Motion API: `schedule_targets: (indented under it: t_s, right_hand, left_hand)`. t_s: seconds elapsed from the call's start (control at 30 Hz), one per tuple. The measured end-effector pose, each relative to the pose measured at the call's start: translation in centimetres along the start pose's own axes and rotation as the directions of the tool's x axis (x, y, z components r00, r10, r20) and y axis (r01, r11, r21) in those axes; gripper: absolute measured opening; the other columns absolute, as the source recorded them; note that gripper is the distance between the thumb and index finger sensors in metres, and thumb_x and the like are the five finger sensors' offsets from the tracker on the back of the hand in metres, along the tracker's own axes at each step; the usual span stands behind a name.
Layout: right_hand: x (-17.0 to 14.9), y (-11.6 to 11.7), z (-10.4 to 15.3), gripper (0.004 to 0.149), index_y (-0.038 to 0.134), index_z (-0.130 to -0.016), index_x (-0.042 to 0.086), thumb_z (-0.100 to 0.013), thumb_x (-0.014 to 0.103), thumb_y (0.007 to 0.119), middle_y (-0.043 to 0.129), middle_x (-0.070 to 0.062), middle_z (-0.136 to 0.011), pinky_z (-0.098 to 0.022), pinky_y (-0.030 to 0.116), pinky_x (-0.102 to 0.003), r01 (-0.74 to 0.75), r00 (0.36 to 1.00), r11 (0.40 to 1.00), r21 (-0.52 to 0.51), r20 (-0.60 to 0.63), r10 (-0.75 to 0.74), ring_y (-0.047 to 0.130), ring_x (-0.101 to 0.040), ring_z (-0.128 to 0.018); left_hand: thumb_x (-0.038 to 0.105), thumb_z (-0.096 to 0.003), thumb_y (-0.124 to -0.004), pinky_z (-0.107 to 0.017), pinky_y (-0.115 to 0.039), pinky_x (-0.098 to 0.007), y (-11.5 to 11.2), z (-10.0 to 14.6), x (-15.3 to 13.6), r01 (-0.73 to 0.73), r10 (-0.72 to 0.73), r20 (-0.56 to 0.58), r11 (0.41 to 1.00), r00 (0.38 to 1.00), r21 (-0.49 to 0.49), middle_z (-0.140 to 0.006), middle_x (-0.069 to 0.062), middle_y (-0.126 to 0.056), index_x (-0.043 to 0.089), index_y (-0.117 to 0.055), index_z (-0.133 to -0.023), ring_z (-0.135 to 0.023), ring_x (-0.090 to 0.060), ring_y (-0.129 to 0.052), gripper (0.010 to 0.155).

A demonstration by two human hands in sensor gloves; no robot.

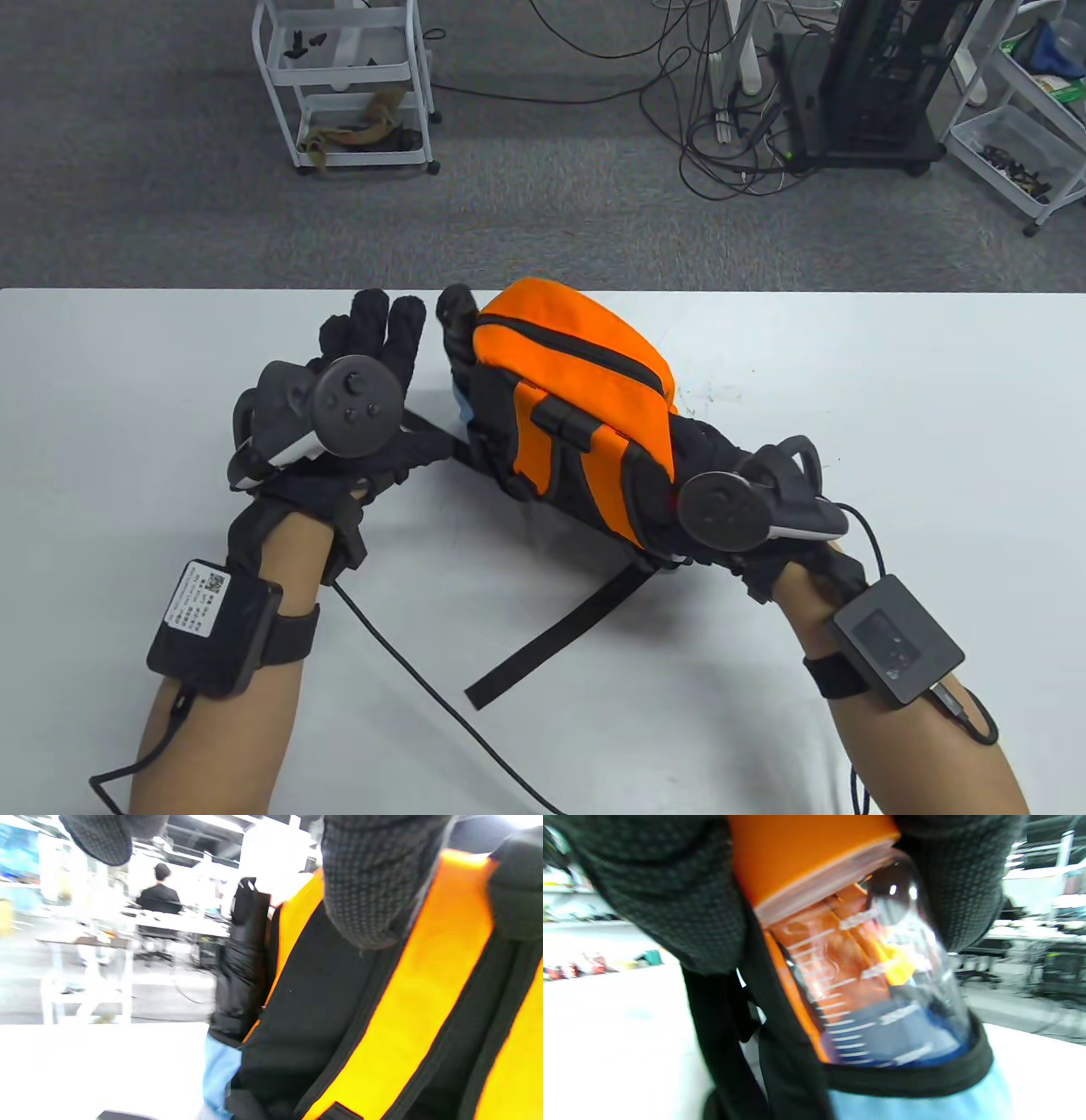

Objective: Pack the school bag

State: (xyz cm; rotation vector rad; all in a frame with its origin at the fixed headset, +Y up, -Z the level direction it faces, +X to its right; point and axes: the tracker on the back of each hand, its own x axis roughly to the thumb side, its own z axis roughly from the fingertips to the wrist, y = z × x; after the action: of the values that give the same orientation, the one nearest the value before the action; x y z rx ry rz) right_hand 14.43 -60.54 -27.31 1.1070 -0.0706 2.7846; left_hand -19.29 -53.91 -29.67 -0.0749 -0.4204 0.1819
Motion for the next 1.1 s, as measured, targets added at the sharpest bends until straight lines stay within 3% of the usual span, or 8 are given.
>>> schedule_targets:
  t_s: [0.13, 0.2, 0.33, 0.43, 0.57, 0.8, 0.93, 1.1]
  right_hand:
    - [-1.4, -0.1, 0.6, 0.1, 0.048, -0.111, 0.019, -0.033, 0.036, 0.108, 0.049, -0.026, -0.119, -0.059, 0.093, -0.072, 0.003, 1.0, 1.0, -0.008, -0.031, -0.003, 0.08, -0.063, -0.098]
    - [-2.4, 0.0, 0.4, 0.105, 0.047, -0.113, 0.008, -0.032, 0.053, 0.099, 0.055, -0.036, -0.112, -0.051, 0.103, -0.055, -0.159, 0.973, 0.986, -0.051, -0.18, 0.147, 0.092, -0.059, -0.087]
    - [-4.6, 0.5, 0.2, 0.109, 0.051, -0.112, 0.0, -0.035, 0.071, 0.082, 0.063, -0.037, -0.105, -0.027, 0.108, -0.028, -0.223, 0.889, 0.971, -0.09, -0.428, 0.164, 0.107, -0.042, -0.052]
    - [-5.1, 0.4, 0.4, 0.11, 0.053, -0.112, 0.001, -0.031, 0.065, 0.09, 0.045, -0.039, -0.117, -0.021, 0.106, -0.027, -0.108, 0.913, 0.985, -0.132, -0.406, 0.046, 0.107, -0.042, -0.046]
    - [-5.0, 0.5, 0.6, 0.106, 0.042, -0.114, 0.006, -0.032, 0.042, 0.099, 0.057, -0.034, -0.115, -0.017, 0.106, -0.022, 0.061, 0.946, 0.993, -0.099, -0.312, -0.089, 0.108, -0.034, -0.036]
    - [-5.5, 1.4, -0.1, 0.105, 0.037, -0.114, 0.0, -0.037, 0.046, 0.092, 0.058, -0.042, -0.108, -0.021, 0.108, -0.026, 0.036, 0.88, 0.984, -0.176, -0.461, -0.115, 0.107, -0.037, -0.039]
    - [-5.7, 1.8, -1.8, 0.124, 0.025, -0.116, 0.0, -0.032, 0.06, 0.093, 0.042, -0.044, -0.114, -0.036, 0.107, -0.035, 0.037, 0.893, 0.997, -0.07, -0.445, -0.064, 0.103, -0.046, -0.055]
    - [-7.2, 2.6, -4.4, 0.109, 0.031, -0.116, 0.001, -0.042, 0.051, 0.094, 0.048, -0.043, -0.113, -0.032, 0.107, -0.037, -0.035, 0.847, 0.986, -0.162, -0.529, -0.057, 0.103, -0.048, -0.051]
  left_hand:
    - [0.058, -0.045, -0.097, -0.074, -0.059, -0.081, -2.6, -1.7, 0.9, 0.093, -0.092, 0.02, 0.992, 0.996, -0.083, -0.128, -0.039, -0.008, 0.017, -0.005, -0.123, -0.109, -0.081, -0.041, 0.127]
    - [0.056, -0.0469, -0.096, -0.063, -0.083, -0.064, -3.0, -2.5, 1.4, 0.139, -0.137, -0.046, 0.989, 0.989, 0.048, -0.126, -0.033, -0.046, 0.011, -0.029, -0.125, -0.096, -0.057, -0.091, 0.112]
    - [0.063, -0.05, -0.09, -0.046, -0.094, -0.052, -3.0, -3.2, 3.3, 0.262, -0.256, -0.09, 0.964, 0.962, 0.053, -0.114, -0.026, -0.076, 0.018, -0.06, -0.114, -0.077, -0.048, -0.107, 0.084]
    - [0.067, -0.0525, -0.084, -0.037, -0.096, -0.043, -2.8, -3.4, 4.3, 0.332, -0.333, -0.129, 0.943, 0.934, -0.033, -0.113, -0.025, -0.078, 0.021, -0.063, -0.112, -0.05, -0.031, -0.112, 0.078]
    - [0.058, -0.0525, -0.09, -0.032, -0.099, -0.04, -3.1, -3.6, 2.9, 0.172, -0.17, -0.039, 0.982, 0.985, 0.079, -0.11, -0.024, -0.081, 0.021, -0.071, -0.106, -0.037, -0.026, -0.114, 0.068]
    - [0.052, -0.0504, -0.094, -0.028, -0.102, -0.039, -3.1, -4.1, 2.1, 0.075, -0.069, -0.061, 0.992, 0.996, 0.098, -0.11, -0.022, -0.083, 0.024, -0.072, -0.105, -0.033, -0.025, -0.115, 0.066]
    - [0.049, -0.0509, -0.094, -0.025, -0.103, -0.038, -3.6, -5.0, 2.0, 0.052, -0.036, -0.098, 0.985, 0.995, 0.163, -0.109, -0.023, -0.082, 0.023, -0.072, -0.105, -0.029, -0.022, -0.115, 0.063]
    - [0.046, -0.0522, -0.091, -0.028, -0.102, -0.039, -4.2, -6.1, 1.7, 0.045, -0.017, -0.144, 0.98, 0.989, 0.195, -0.112, -0.023, -0.076, 0.025, -0.066, -0.108, -0.032, -0.023, -0.112, 0.065]
